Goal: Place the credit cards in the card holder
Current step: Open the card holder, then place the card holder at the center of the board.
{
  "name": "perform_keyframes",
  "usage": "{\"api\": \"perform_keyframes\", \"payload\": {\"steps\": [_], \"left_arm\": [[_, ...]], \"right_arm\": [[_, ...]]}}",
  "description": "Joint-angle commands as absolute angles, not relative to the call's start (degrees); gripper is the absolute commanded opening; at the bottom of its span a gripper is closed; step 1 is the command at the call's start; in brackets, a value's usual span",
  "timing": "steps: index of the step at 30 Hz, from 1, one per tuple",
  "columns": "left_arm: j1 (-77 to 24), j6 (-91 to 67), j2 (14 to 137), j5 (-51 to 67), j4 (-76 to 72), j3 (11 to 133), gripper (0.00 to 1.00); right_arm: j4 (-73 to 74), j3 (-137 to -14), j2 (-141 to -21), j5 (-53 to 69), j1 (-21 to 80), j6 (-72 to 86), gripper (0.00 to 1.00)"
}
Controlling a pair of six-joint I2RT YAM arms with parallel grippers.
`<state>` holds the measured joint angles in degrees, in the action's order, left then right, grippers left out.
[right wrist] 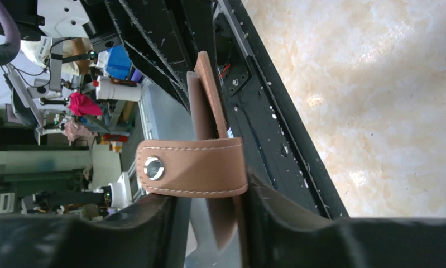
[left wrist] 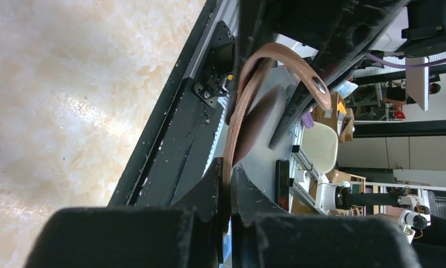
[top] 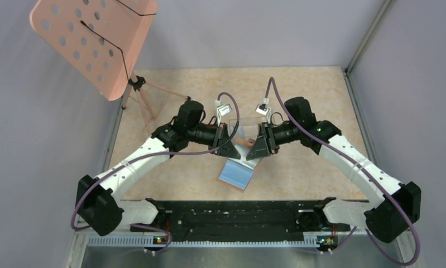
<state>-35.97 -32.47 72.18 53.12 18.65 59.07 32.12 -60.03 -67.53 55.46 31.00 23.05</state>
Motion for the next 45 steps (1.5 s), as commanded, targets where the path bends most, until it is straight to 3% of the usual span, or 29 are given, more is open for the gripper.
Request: {"api": "perform_keyframes", "payload": {"steps": [1,3,4,8,13,14,15,20,31,37,42,45], "left_arm": [[-36.15,-30.52,73.03,53.79,18.94,62.02,0.0],[-36.16,-29.95,73.42,52.98,19.43,62.48,0.03],[-36.19,-29.56,73.57,52.28,20.06,62.86,0.07],[-36.08,-27.06,73.26,44.21,25.67,65.14,0.38],[-36.09,-26.88,69.38,27.7,29.39,65.52,0.65],[-36.09,-27.46,68.15,24.16,29.47,65.22,0.77],[-36.04,-28.25,66.91,21.38,29.3,64.7,0.82],[-35.98,-29.8,61.95,16.1,27.38,62.43,0.86],[-35.95,-32.28,58.94,17.73,27.17,59.53,0.84],[-35.95,-32.15,57.03,18.15,26.96,58.5,0.84],[-35.99,-30.76,57.42,18.39,28.13,58.61,0.85],[-35.96,-30.14,57.48,18.24,28.48,58.54,0.85]], "right_arm": [[31.92,-63.97,-68.41,54.59,32.26,20.43,0.25],[31.9,-63.92,-69.03,54.33,32.26,20.26,0.03],[31.78,-63.59,-69.29,54.2,32.26,20.17,0.0],[30.93,-61.8,-69.98,52.42,32.25,20.64,0.0],[26.97,-57.12,-69.22,45.94,31.72,25.17,0.0],[25.0,-54.74,-68.53,44.46,31.46,26.95,0.0],[22.68,-52.46,-67.78,43.25,31.06,29.09,0.0],[12.03,-40.09,-62.49,36.03,28.34,38.92,0.0],[-18.22,-7.96,-48.74,20.84,21.8,64.36,0.0],[-13.74,-1.64,-41.27,12.93,21.8,69.49,0.0],[2.31,-5.22,-38.46,11.59,21.81,68.18,0.44],[10.55,-6.98,-35.96,11.09,21.8,67.73,0.6]]}}
